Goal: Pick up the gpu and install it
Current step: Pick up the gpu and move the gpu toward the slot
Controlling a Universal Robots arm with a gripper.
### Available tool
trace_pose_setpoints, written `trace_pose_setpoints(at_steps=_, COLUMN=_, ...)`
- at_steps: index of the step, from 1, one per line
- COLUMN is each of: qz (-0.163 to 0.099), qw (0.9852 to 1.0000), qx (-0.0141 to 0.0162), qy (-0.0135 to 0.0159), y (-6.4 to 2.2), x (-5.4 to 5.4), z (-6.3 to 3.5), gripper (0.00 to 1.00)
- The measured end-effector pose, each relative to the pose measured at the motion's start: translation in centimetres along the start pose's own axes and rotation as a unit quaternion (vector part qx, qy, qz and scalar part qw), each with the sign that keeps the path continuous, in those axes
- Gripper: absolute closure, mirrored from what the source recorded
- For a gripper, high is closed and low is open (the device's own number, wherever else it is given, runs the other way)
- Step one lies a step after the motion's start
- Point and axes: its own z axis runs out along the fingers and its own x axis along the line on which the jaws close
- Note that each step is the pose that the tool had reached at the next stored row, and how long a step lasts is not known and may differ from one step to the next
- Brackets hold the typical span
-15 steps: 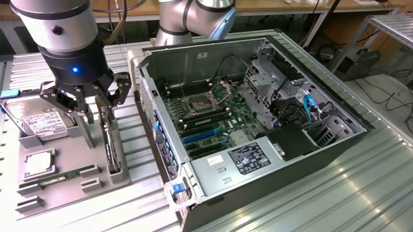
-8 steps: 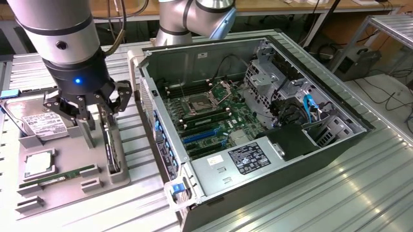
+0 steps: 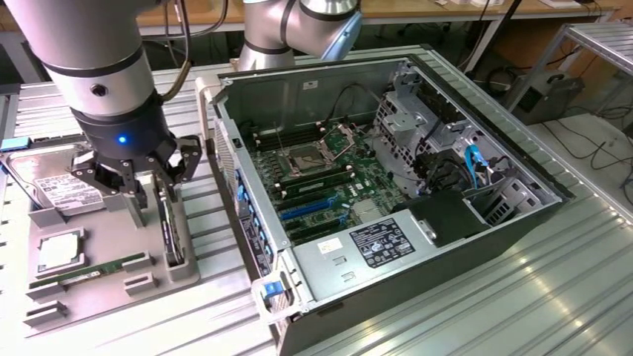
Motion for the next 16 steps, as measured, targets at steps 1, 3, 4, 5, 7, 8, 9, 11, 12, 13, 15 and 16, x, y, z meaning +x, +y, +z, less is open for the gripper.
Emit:
trace_pose_setpoints(at_steps=1, qz=0.000, qw=1.0000, qx=0.0000, qy=0.0000, y=0.00, x=0.0, z=0.17, gripper=0.56)
trace_pose_setpoints(at_steps=3, qz=0.000, qw=1.0000, qx=0.0000, qy=0.0000, y=-0.02, x=0.0, z=0.55, gripper=0.56)
trace_pose_setpoints(at_steps=4, qz=0.000, qw=1.0000, qx=0.0000, qy=0.0000, y=-0.03, x=0.1, z=0.76, gripper=0.56)
trace_pose_setpoints(at_steps=5, qz=0.000, qw=1.0000, qx=0.0000, qy=0.0000, y=-0.04, x=0.1, z=1.01, gripper=0.56)
trace_pose_setpoints(at_steps=7, qz=0.000, qw=1.0000, qx=0.0000, qy=0.0000, y=-0.06, x=0.1, z=1.45, gripper=0.56)
trace_pose_setpoints(at_steps=8, qz=0.000, qw=1.0000, qx=0.0000, qy=0.0000, y=-0.06, x=0.1, z=1.68, gripper=0.56)
trace_pose_setpoints(at_steps=9, qz=0.000, qw=1.0000, qx=0.0000, qy=0.0001, y=-0.07, x=0.1, z=1.90, gripper=0.56)
trace_pose_setpoints(at_steps=11, qz=0.002, qw=1.0000, qx=0.0000, qy=-0.0001, y=-0.12, x=0.2, z=3.21, gripper=0.56)
trace_pose_setpoints(at_steps=12, qz=0.006, qw=1.0000, qx=0.0003, qy=-0.0002, y=-0.21, x=0.2, z=3.37, gripper=0.56)
trace_pose_setpoints(at_steps=13, qz=0.016, qw=0.9999, qx=0.0006, qy=-0.0006, y=-0.25, x=0.2, z=3.62, gripper=0.56)
trace_pose_setpoints(at_steps=15, qz=0.017, qw=0.9999, qx=0.0007, qy=-0.0005, y=-0.25, x=0.2, z=3.75, gripper=0.64)
trace_pose_setpoints(at_steps=16, qz=0.017, qw=0.9999, qx=0.0007, qy=-0.0006, y=-0.25, x=0.2, z=3.75, gripper=0.73)
